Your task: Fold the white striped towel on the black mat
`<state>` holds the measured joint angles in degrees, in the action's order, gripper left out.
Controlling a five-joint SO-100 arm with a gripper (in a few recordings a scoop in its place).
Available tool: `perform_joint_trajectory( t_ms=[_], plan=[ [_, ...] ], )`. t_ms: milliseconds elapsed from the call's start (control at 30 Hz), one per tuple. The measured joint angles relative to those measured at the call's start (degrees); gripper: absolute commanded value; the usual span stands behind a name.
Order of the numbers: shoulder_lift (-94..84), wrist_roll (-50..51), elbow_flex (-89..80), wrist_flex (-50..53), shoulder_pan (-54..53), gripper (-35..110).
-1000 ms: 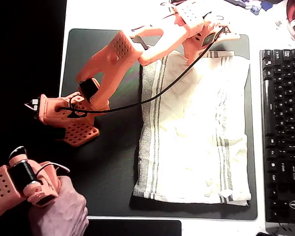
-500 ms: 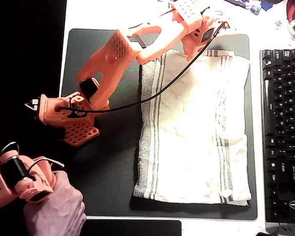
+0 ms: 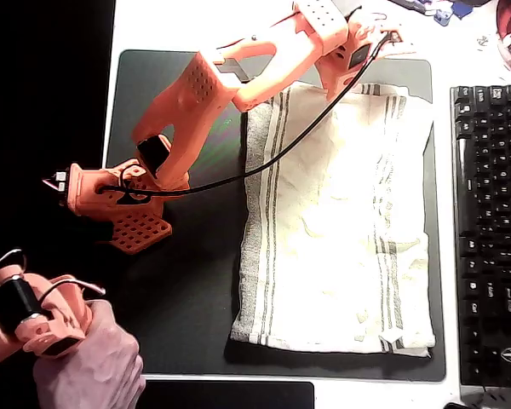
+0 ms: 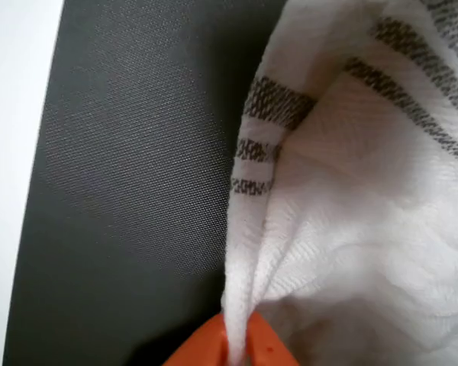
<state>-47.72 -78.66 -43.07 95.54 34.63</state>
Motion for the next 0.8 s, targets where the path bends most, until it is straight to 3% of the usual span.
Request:
perform_joint_trajectory(
  t_ms=[800],
  plan=[
    [-14.7, 0.0, -3.2, 0.9, -5.3, 0]
  ],
)
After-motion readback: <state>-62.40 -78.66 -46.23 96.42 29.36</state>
